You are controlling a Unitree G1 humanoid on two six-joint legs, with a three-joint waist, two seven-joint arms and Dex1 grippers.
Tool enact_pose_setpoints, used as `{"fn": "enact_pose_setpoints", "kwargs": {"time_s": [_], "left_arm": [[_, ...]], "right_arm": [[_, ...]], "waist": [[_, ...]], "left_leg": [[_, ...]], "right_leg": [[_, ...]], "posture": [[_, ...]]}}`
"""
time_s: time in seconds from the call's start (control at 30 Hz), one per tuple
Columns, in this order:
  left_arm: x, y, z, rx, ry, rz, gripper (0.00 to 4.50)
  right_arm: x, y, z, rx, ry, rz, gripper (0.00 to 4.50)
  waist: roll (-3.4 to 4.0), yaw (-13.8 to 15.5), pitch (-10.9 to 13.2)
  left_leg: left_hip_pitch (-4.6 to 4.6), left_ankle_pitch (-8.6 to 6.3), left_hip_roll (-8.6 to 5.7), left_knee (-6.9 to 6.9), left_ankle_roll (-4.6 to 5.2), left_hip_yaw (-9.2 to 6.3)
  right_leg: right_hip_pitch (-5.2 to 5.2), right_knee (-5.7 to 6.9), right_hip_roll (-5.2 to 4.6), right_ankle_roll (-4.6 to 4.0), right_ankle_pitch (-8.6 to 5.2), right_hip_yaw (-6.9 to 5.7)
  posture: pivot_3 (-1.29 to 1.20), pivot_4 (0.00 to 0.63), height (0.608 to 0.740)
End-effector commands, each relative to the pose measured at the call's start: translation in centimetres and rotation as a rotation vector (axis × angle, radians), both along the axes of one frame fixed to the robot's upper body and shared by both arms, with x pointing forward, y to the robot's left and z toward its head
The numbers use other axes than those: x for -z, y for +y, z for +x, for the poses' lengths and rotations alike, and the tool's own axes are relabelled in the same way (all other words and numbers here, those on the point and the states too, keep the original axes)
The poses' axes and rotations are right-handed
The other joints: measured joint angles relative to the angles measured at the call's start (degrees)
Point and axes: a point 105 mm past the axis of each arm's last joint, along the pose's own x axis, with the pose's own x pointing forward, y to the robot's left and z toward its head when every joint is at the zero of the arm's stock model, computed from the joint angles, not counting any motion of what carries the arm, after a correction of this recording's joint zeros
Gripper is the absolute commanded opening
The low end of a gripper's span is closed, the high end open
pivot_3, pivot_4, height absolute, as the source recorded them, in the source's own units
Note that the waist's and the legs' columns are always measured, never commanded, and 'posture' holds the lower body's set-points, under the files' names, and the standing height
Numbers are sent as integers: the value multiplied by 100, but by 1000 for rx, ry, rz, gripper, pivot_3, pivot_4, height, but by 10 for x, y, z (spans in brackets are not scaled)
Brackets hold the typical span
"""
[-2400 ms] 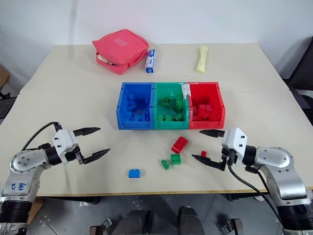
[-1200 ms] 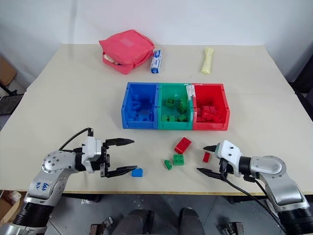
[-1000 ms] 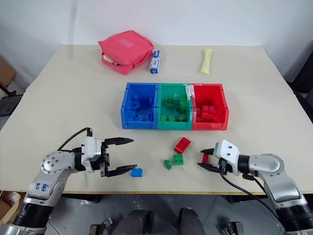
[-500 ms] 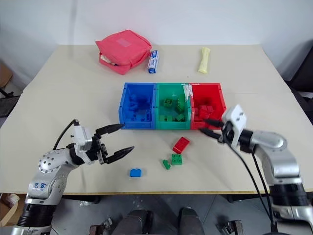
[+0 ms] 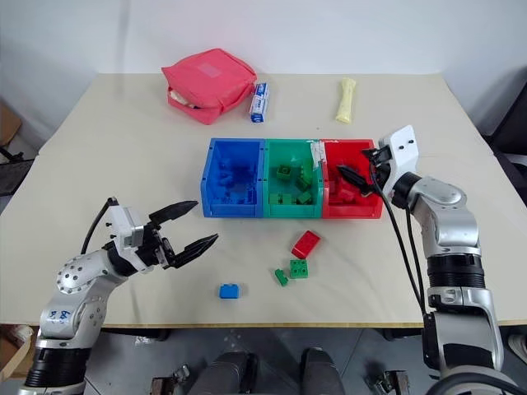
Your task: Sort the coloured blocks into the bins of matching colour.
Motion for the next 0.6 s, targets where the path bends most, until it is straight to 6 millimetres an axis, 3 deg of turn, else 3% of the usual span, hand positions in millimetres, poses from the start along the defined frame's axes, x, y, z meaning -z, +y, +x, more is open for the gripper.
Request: {"fn": "enact_pose_setpoints", "kwargs": {"time_s": [0.03, 0.13, 0.37, 0.5, 0.6], "left_arm": [[-11, 5, -3, 16, -32, 21, 4500], [-7, 6, -5, 63, -30, 94, 4500], [11, -2, -16, 251, -12, 258, 4500], [10, -11, -15, 275, -22, 252, 4500], [11, -13, -14, 278, -25, 249, 4500]], "right_arm": [[-27, 1, -29, -139, -115, 11, 4481], [-15, -5, -51, -197, -78, -51, 4481], [41, -36, -98, -324, 89, -421, 4481], [52, -46, -100, -342, 118, -489, 4481], [57, -31, -97, -411, 106, -494, 4481]], "waist": [[0, 5, 0], [2, 22, 1], [9, 63, 6], [10, -2, 6], [10, -69, 6]], "left_leg": [[-1, 0, 0, 0, 0, 0], [-1, 0, 0, 1, 0, 0], [3, -3, -2, 0, 5, 5], [6, -3, 2, 1, 4, 8], [9, -2, 4, 1, 3, 7]], "right_leg": [[0, -1, 0, 0, 0, 0], [2, -3, -1, 0, 0, 0], [10, -13, -4, 0, 0, 2], [11, -11, -1, 0, 0, 4], [13, -9, 0, 0, 0, 3]], "posture": [[0, 150, 740], [0, 150, 740], [0, 150, 740], [0, 150, 740], [0, 150, 740]]}}
